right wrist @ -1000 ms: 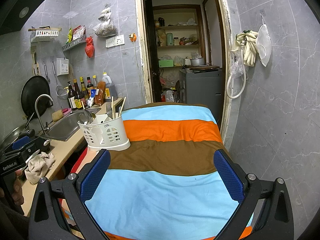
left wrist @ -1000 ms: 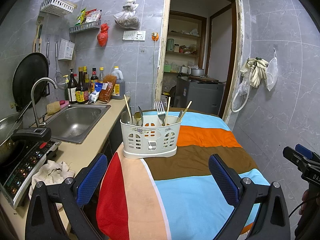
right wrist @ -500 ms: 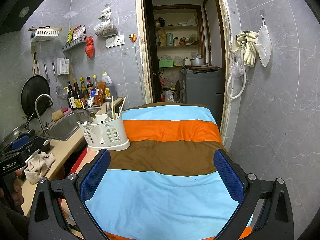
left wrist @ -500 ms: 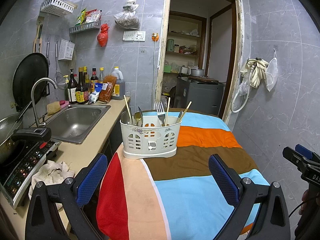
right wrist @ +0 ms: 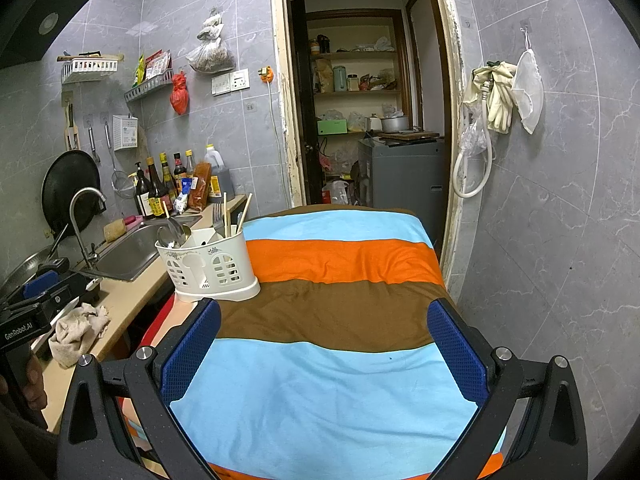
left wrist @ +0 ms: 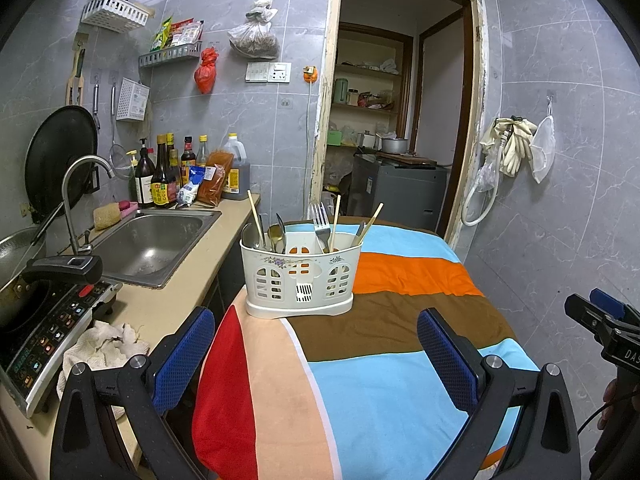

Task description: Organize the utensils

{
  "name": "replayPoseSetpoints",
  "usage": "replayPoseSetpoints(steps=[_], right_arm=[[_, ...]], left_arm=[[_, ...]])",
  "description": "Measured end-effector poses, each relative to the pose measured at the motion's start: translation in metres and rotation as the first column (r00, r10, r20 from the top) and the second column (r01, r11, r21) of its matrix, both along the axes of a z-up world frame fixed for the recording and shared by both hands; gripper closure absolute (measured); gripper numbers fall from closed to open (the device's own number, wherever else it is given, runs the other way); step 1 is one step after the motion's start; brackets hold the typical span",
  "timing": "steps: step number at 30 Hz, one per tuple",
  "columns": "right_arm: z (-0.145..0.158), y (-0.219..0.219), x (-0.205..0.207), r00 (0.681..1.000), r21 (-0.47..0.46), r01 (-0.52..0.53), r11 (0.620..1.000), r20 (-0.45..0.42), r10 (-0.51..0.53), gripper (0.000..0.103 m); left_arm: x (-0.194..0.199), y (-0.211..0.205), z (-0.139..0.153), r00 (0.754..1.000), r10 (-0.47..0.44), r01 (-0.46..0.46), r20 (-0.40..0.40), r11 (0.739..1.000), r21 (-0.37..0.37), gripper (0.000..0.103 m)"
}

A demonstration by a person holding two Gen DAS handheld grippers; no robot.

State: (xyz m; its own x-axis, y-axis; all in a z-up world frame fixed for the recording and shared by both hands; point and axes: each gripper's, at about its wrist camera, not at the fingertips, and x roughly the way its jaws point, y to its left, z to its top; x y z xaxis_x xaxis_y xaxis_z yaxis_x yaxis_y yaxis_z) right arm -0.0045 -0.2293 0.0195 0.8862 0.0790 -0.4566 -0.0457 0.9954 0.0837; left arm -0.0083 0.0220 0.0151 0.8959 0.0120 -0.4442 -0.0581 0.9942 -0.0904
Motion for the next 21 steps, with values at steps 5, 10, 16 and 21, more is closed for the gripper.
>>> replayPoseSetpoints(steps=[5, 10, 16, 21], right_arm=[[-0.0002, 0.0004, 0.0002, 1.0, -0.001, -0.003, 1.0, -0.001, 0.003, 0.002], [-0.0013, 0.0014, 0.003, 1.0, -0.001, -0.003, 1.0, -0.002, 0.003, 0.002], [-0.0023, 0.0024, 0.003, 1.0, -0.002, -0.004, 1.0, -0.004, 0.004, 0.002], [-0.0092, 0.0034, 0.0094, 1.0, -0.005, -0.01, 1.0, -0.014, 0.01, 0.002]], left_arm=[[0.0006, -0.002, -0.0002, 1.0, 0.008, -0.008, 0.002, 1.0, 0.004, 0.001], [0.0003, -0.0022, 0.0, 1.0, 0.005, -0.005, 0.003, 1.0, 0.005, 0.001], [0.002, -0.0052, 0.0004, 1.0, 0.005, -0.005, 0.002, 1.0, 0.005, 0.001], [0.0059, -0.006, -0.0005, 1.0, 0.008, -0.008, -0.005, 1.0, 0.003, 0.001]])
